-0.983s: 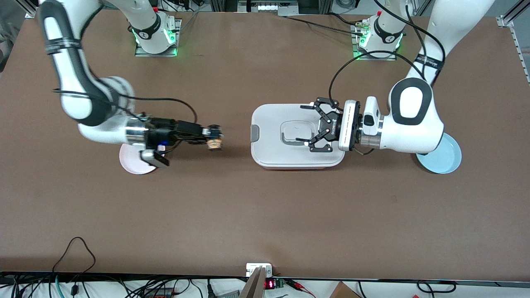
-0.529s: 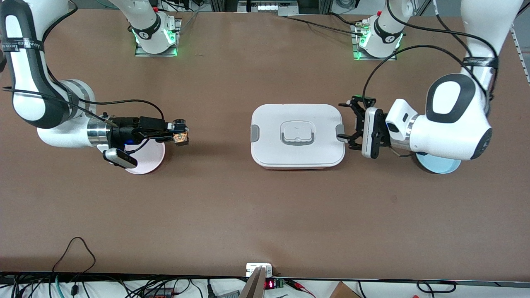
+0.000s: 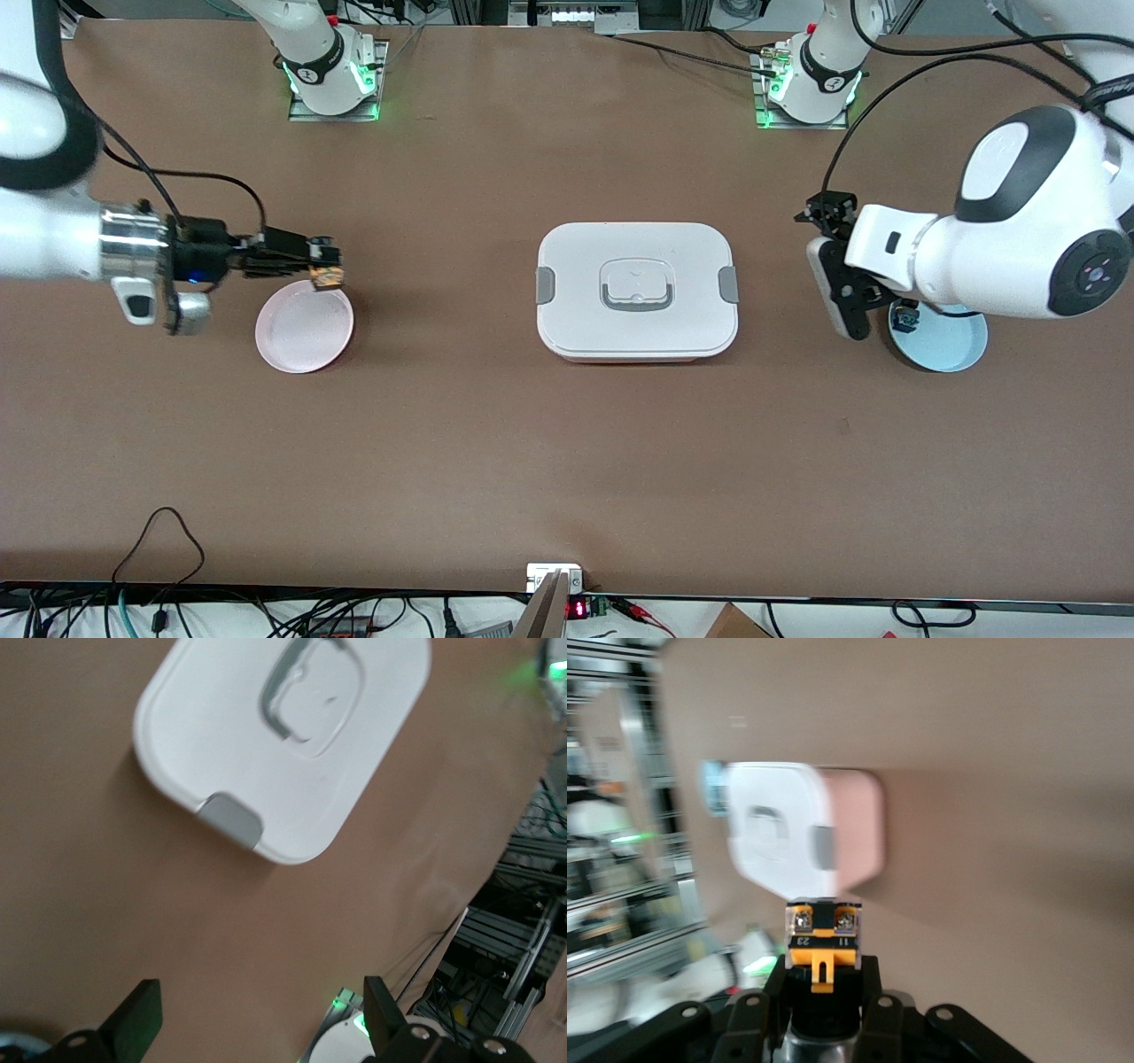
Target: Transfer orange switch to right arm and place
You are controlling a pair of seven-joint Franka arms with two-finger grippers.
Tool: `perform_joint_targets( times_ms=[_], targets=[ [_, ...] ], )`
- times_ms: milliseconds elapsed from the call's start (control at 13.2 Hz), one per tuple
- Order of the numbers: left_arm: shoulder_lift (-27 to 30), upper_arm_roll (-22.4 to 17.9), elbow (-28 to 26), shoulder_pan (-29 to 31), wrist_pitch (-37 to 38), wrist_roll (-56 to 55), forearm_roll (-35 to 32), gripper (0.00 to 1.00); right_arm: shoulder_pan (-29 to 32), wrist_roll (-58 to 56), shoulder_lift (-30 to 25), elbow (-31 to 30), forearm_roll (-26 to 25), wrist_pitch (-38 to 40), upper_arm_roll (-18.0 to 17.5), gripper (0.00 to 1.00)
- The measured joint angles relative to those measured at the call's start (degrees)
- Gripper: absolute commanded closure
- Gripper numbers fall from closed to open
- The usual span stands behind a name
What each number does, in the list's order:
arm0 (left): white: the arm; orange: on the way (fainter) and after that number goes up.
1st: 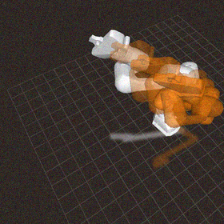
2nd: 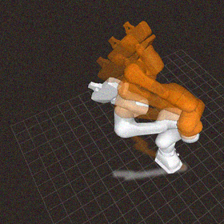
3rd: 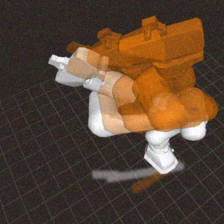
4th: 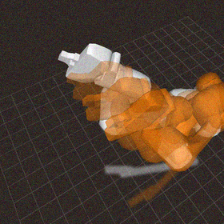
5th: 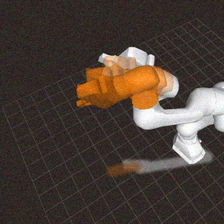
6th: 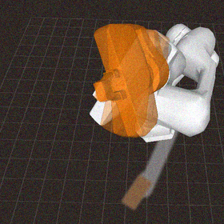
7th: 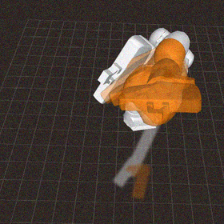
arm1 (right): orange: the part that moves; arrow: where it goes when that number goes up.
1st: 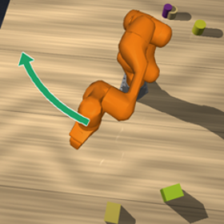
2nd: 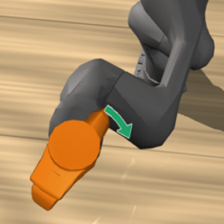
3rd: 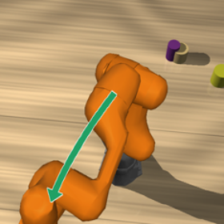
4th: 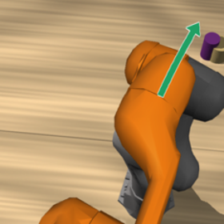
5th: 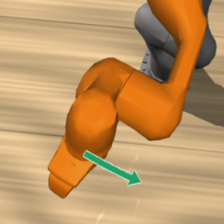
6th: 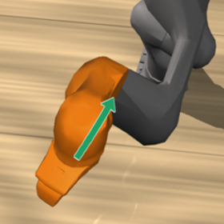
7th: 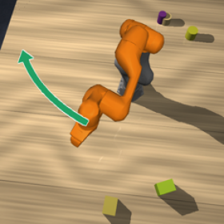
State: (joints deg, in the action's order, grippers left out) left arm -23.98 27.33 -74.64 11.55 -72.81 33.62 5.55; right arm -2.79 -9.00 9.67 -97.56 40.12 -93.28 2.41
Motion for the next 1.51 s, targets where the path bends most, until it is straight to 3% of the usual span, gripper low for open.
perform_joint_targets(
  times_ms=[303, 454, 605, 681, 908, 1059, 1210, 1513],
  targets=[
    [0.58, -1.79, 7.32, -0.60, 5.12, -10.91, -4.28, 0.00, -0.80, 6.61, -4.45, 3.61, -28.28, 0.83, -0.84, 1.00],
    [2.22, -8.95, 7.25, -2.88, 4.07, -20.23, -4.53, 0.00, -1.02, 6.81, -4.55, 4.94, -34.90, 0.83, -0.84, 1.00],
    [6.86, -16.48, 3.48, -5.83, -1.36, -29.02, -4.65, 0.00, -1.07, 6.81, -4.58, 5.57, -36.30, 0.83, -0.84, 1.00],
    [10.21, -17.91, -0.17, -6.42, -5.29, -32.66, -5.19, 0.00, -1.13, 6.81, -4.60, 5.62, -36.46, 0.83, -0.85, 1.00],
    [20.13, -18.89, -11.81, -8.81, -11.64, -41.31, -9.07, 0.00, -1.23, 6.82, -4.58, 5.60, -36.59, 0.84, -0.85, 1.00],
    [23.26, -18.95, -15.96, -9.75, -13.07, -42.64, -9.66, 0.00, -1.24, 6.82, -4.14, 4.79, -36.87, -0.24, -0.85, 1.00],
    [23.48, -19.70, -17.32, -9.74, -15.71, -41.28, -9.51, 0.00, -1.53, 6.82, -3.11, 1.03, -37.43, -5.95, -0.86, 1.00],
    [23.43, -22.79, -18.15, -11.03, -17.20, -38.69, -9.21, 0.00, -2.57, 6.88, 0.86, -11.55, -37.80, -24.60, -0.92, 1.00]
  ],
)
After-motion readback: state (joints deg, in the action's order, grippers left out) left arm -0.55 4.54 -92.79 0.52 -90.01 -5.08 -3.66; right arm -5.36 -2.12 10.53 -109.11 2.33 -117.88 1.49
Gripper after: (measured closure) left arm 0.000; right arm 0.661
